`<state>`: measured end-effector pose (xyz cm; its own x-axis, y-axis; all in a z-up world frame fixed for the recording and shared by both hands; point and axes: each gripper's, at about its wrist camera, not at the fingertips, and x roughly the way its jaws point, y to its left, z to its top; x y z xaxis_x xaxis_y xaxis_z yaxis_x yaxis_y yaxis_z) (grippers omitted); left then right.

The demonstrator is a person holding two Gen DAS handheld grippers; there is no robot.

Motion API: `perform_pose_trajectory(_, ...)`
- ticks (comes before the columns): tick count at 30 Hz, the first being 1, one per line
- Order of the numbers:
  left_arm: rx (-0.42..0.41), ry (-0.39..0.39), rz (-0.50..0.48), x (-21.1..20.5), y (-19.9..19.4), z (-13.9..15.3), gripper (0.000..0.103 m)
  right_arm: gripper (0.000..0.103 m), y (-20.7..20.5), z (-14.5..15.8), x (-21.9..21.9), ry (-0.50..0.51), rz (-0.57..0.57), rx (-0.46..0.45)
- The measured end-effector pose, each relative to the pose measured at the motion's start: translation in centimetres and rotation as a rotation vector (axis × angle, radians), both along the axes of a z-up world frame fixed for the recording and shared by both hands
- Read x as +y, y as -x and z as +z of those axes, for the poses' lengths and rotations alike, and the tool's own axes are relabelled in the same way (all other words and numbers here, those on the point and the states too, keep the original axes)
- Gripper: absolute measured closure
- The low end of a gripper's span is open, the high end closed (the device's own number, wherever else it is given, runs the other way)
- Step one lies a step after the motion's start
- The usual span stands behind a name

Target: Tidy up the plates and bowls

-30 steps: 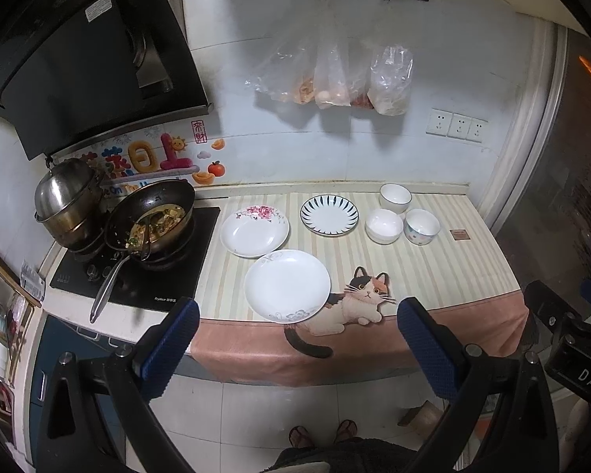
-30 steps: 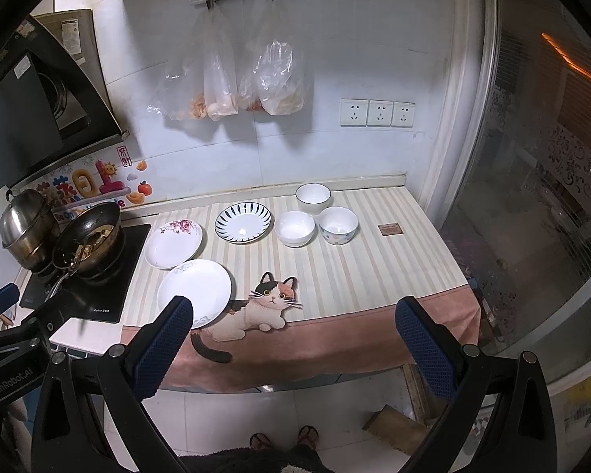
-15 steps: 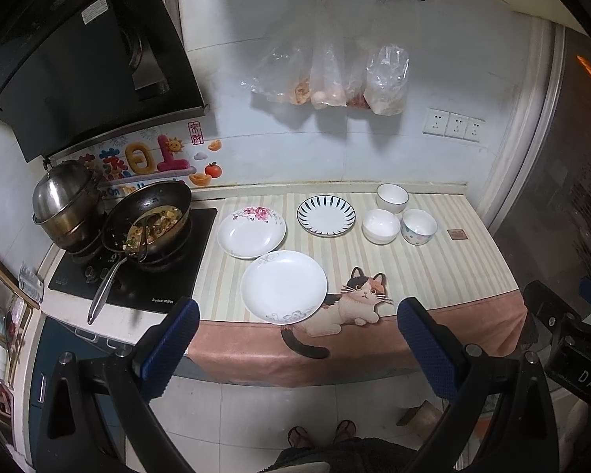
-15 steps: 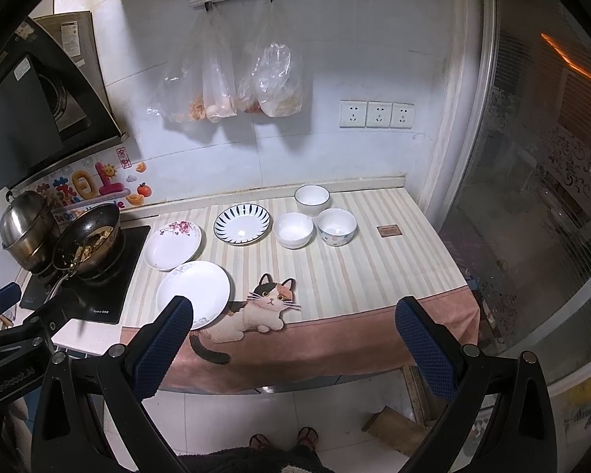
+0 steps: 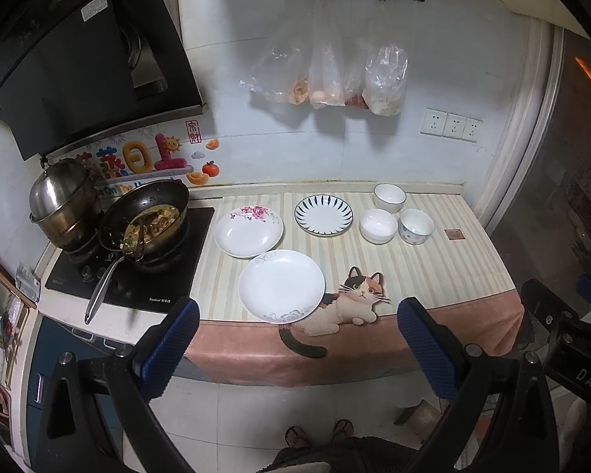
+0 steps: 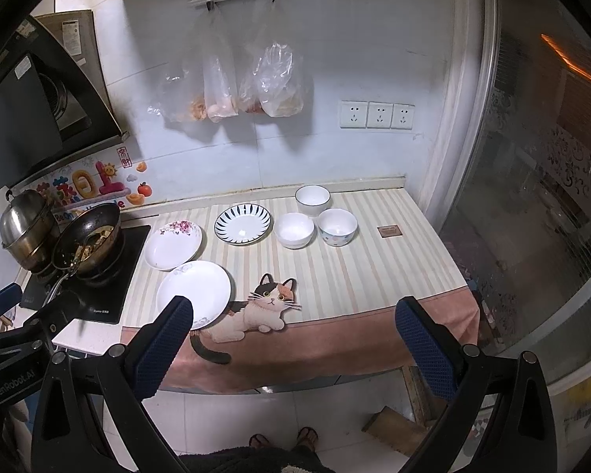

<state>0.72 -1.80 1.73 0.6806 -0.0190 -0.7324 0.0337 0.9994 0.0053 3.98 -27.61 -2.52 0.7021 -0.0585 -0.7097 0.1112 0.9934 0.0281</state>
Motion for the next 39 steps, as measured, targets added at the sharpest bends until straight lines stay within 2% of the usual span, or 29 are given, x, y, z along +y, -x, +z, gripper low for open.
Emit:
perform_pose_trajectory(32,-0.003,0.016,0.008,1.2,0.0,-0.6,0.000,0.000,-0.4,-0.7,1.1,0.001,0.019,0.003)
perform_pose_trajectory(39,-0.032,0.012,0.029,2.7,-0.7,-2.0,0.000,0.000,-1.8,-1.7,1.7,-0.028,0.027,-0.007)
